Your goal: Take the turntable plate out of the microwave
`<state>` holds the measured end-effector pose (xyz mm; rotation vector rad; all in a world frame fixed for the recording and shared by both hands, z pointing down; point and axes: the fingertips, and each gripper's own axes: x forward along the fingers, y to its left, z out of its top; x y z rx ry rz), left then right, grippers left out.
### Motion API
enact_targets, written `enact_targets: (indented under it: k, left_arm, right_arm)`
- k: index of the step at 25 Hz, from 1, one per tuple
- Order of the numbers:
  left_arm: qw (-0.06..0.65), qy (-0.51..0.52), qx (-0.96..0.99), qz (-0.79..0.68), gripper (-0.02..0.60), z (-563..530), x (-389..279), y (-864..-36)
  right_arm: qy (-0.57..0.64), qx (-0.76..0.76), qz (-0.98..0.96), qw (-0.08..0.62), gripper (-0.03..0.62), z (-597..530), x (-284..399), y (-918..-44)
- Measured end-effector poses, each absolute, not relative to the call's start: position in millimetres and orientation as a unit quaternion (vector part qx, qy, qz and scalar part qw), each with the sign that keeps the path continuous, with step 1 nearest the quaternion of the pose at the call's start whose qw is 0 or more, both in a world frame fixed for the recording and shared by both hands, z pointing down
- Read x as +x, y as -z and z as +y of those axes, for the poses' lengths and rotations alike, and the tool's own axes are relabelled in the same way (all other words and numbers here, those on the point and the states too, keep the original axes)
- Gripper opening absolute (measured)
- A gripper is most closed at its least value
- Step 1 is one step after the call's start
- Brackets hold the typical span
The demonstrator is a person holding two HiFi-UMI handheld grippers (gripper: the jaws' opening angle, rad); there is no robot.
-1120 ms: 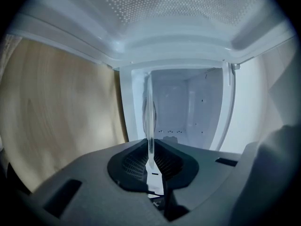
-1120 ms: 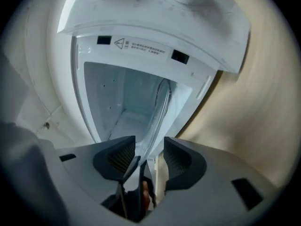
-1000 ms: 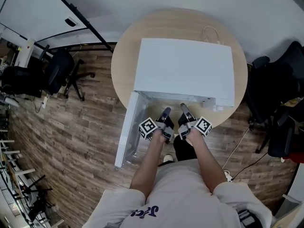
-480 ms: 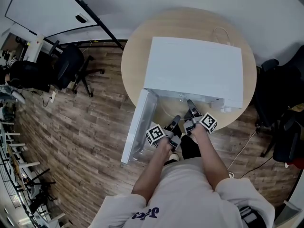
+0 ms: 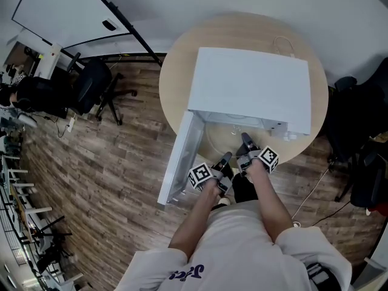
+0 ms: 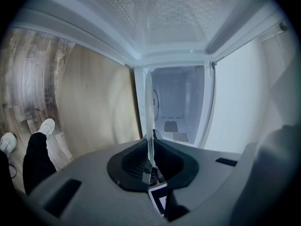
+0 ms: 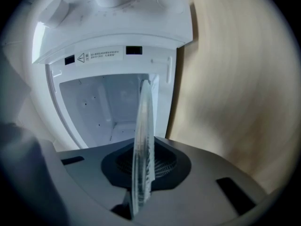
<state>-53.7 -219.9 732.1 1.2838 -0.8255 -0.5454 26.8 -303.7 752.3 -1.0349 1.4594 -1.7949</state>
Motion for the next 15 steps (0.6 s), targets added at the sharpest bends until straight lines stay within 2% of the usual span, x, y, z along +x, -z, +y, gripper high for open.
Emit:
enact_targets:
  k: [7,8,10,11,15]
  left_arm:
    - [0.670,0.255,0.608,-0.341,0.042,-207.2,-48.7,-716.5]
    - [0.668,0.261,0.611,-0.337,0.061,-206.4,-49.0,-714.0]
    - [0.663,0.268,0.616,-0.330,0.189,-208.9,-49.9,-709.7]
    - [0.661,0.268,0.617,-0.331,0.222,-211.5,-50.4,-708.9]
    - [0.657,0.273,0.612,-0.344,0.239,-217.2,-54.4,-711.8]
  right_arm:
    - [0.663,-0.391,0.559,0.309,0.032,-285.9,34.5,-736.0]
    - [0.659,-0.394,0.564,0.303,0.032,-280.6,35.4,-733.9]
    - [0.653,-0.400,0.577,0.286,0.032,-269.1,35.1,-728.4]
    - [0.651,-0.400,0.582,0.279,0.032,-263.6,33.6,-725.3]
    - [0.655,-0.385,0.588,0.277,0.032,-242.0,25.5,-717.0]
